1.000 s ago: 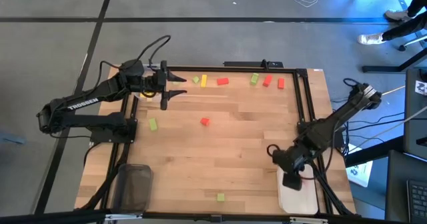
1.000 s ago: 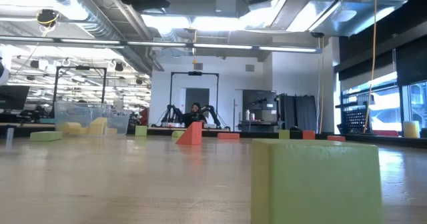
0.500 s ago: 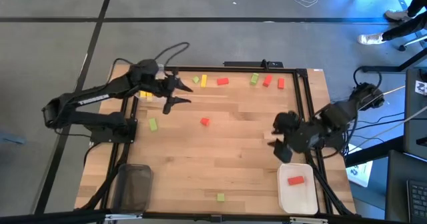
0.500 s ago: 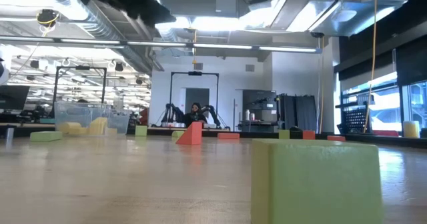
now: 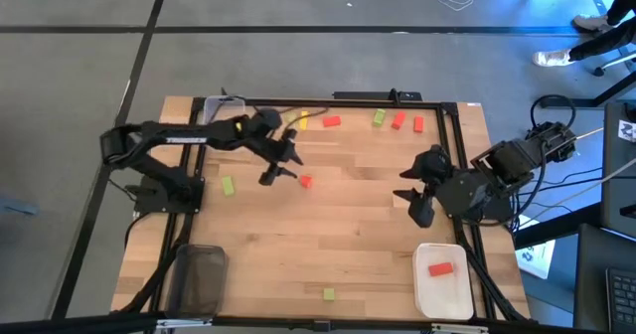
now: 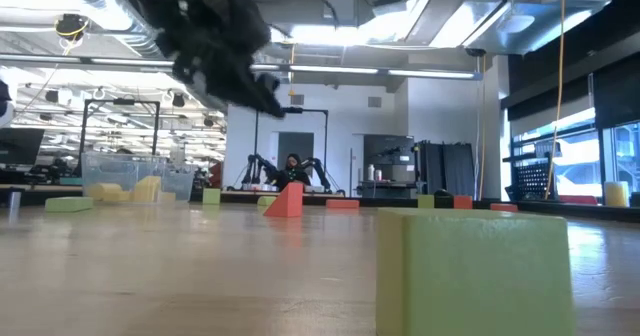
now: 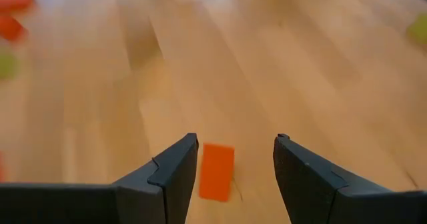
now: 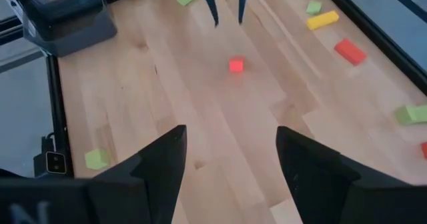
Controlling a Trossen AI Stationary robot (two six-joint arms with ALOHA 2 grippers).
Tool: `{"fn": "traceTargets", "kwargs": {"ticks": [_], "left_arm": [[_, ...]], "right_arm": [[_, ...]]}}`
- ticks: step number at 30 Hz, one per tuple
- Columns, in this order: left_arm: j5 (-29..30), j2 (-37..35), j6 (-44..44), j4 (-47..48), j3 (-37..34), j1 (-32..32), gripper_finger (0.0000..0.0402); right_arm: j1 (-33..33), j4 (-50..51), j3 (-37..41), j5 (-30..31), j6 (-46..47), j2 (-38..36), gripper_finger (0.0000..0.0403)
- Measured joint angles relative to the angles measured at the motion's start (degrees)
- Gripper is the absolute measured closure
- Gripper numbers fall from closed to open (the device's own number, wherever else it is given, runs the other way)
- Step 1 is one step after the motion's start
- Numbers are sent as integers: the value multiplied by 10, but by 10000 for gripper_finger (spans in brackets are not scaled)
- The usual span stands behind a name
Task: Sort & place blocks by color
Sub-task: Put the orange block into the white bin
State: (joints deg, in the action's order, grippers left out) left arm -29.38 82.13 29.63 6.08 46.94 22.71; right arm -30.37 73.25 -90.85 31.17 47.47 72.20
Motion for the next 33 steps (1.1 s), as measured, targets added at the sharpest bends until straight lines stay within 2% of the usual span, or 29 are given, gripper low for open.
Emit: {"fn": "traceTargets", "kwargs": {"ticks": [8, 17, 24, 33], "left_arm": [[27, 106, 10, -74, 0, -19, 217], [33, 163, 10, -106, 0, -22, 217], [77, 186, 12, -149, 0, -25, 217], [78, 188, 31, -145, 0, -30, 217]], "right_arm": [[0, 0, 0, 22, -2, 0, 170], [0, 0, 0, 22, -2, 0, 170], [0, 0, 0, 22, -1, 0, 170], [0, -1, 0, 23, 0, 0, 170]]}}
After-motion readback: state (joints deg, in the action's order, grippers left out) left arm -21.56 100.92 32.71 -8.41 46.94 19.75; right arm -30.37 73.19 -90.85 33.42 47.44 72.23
